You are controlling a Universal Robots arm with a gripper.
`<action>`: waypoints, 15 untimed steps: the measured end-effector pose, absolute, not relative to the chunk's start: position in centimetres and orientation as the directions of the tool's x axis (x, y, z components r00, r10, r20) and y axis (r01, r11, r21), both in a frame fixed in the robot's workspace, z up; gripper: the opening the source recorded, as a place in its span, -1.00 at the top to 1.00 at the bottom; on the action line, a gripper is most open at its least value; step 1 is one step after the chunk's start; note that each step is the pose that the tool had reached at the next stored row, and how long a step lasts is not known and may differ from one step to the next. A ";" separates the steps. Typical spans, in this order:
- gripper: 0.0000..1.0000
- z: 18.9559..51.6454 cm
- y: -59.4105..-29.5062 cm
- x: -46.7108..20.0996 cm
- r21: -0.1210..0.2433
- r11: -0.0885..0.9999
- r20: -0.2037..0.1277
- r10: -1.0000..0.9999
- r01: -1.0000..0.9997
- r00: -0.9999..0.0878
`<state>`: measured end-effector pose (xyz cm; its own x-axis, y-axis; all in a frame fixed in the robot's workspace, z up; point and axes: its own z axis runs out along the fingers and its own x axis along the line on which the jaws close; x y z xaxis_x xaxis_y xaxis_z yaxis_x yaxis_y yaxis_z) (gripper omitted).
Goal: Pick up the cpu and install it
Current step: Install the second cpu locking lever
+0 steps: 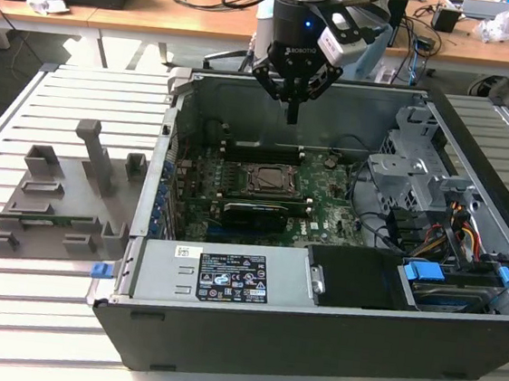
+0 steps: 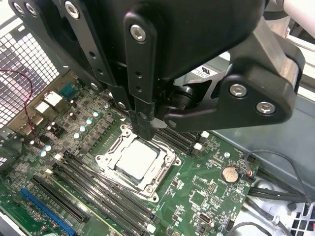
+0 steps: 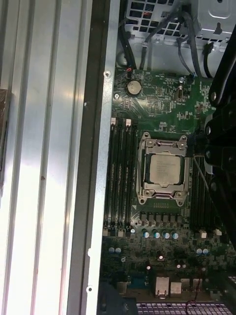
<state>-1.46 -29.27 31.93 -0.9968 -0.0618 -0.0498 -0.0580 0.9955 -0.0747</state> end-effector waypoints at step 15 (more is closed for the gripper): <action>0.79 31.9 -29.3 -1.1 0.014 0.998 0.011 -0.057 -0.057 -0.998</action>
<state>-1.07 -29.28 31.92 -0.9983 -0.0574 0.0110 -0.0572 0.9983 0.0135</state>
